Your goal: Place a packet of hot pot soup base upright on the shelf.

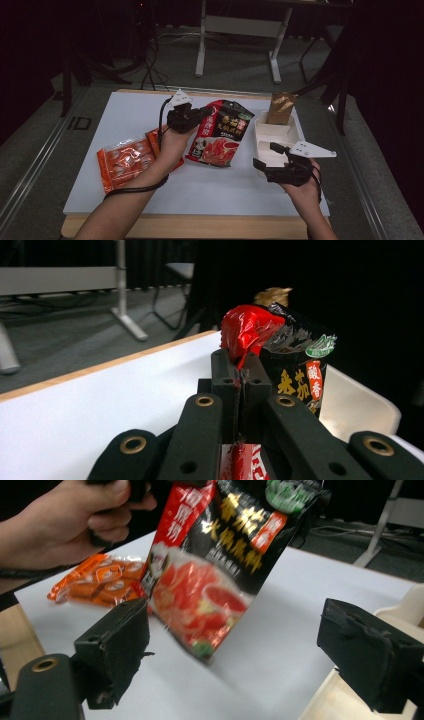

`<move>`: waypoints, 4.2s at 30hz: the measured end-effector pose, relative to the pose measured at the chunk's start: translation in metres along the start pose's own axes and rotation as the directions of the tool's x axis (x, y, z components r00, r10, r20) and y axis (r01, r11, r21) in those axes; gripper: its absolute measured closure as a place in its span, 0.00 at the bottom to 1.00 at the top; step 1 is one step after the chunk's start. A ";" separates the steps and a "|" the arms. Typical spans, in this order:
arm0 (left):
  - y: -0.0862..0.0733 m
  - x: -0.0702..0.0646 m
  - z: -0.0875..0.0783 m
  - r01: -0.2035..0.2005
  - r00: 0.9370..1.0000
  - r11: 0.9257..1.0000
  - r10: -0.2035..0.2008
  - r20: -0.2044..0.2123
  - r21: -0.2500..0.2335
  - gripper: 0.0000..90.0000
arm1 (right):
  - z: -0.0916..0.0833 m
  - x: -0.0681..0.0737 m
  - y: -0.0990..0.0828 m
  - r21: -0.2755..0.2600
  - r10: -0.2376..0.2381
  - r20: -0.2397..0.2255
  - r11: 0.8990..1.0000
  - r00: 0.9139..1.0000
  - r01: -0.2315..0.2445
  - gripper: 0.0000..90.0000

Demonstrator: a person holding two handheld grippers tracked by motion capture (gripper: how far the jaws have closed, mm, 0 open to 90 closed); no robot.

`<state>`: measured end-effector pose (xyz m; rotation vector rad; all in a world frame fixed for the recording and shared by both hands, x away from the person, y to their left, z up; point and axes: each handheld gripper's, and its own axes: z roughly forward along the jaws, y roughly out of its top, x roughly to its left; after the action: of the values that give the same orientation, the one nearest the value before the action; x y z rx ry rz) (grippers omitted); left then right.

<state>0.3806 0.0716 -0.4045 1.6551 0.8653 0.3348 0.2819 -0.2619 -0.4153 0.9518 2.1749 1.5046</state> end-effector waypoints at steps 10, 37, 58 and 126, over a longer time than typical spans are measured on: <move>-0.003 -0.012 -0.011 0.060 0.992 0.996 -0.052 0.114 -0.067 0.98 | 0.005 -0.008 0.018 -0.032 0.028 -0.030 0.999 0.999 -0.029 0.18; -0.009 -0.039 -0.019 0.125 0.960 0.979 -0.078 0.270 -0.162 0.98 | 0.012 -0.005 0.052 -0.064 0.070 -0.093 0.995 0.993 -0.076 0.75; -0.005 -0.033 -0.018 0.051 0.932 0.996 -0.020 0.362 -0.075 0.82 | -0.010 -0.010 0.072 -0.047 -0.023 -0.100 0.999 0.995 0.019 0.87; -0.132 -0.019 -0.113 -0.109 0.982 0.991 0.095 0.164 0.078 0.01 | -0.003 -0.159 0.090 -0.092 0.024 0.171 0.996 0.985 -0.008 0.87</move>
<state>0.2486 0.1455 -0.4918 1.7850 0.6838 0.2333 0.4255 -0.3531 -0.3479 1.0299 1.9660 1.4579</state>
